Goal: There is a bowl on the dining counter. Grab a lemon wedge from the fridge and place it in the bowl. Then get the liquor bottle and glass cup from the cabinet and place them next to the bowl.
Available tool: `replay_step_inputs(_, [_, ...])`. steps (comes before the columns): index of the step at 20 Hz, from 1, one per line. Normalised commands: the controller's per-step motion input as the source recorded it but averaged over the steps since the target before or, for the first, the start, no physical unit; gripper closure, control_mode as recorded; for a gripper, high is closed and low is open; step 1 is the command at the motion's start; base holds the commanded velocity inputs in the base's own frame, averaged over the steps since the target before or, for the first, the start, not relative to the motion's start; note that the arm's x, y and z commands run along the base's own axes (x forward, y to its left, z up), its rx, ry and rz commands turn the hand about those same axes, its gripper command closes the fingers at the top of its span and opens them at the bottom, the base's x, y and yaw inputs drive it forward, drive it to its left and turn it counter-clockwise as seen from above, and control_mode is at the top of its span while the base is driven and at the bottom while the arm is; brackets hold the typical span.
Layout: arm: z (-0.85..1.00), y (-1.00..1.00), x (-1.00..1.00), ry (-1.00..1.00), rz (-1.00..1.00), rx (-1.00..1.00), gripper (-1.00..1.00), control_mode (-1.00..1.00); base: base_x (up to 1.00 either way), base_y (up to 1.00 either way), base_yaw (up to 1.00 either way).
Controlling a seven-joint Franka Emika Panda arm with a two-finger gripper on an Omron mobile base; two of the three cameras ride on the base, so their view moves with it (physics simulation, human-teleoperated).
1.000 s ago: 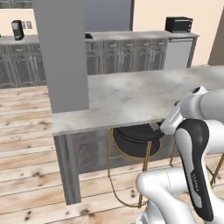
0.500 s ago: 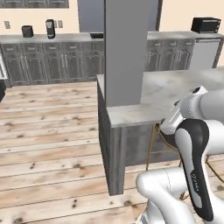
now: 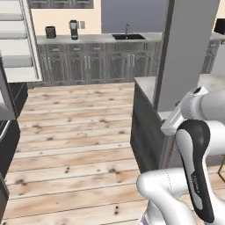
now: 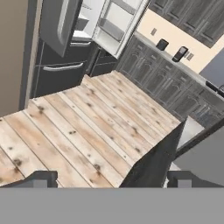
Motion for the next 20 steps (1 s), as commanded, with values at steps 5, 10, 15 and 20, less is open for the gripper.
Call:
replay_step_inputs(5, [0.00, 0.00, 0.00, 0.00, 0.00, 0.00, -1.00, 1.00, 1.00, 0.77, 0.00])
replay_step_inputs(10, [0.00, 0.00, 0.00, 0.00, 0.00, 0.00, -1.00, 1.00, 1.00, 0.55, -0.02])
replay_step_inputs(15, [0.00, 0.00, 0.00, 0.00, 0.00, 0.00, -1.00, 1.00, 1.00, 0.11, -0.19])
replay_step_inputs(20, [0.00, 0.00, 0.00, 0.00, 0.00, 0.00, -1.00, 1.00, 1.00, 0.01, -0.22])
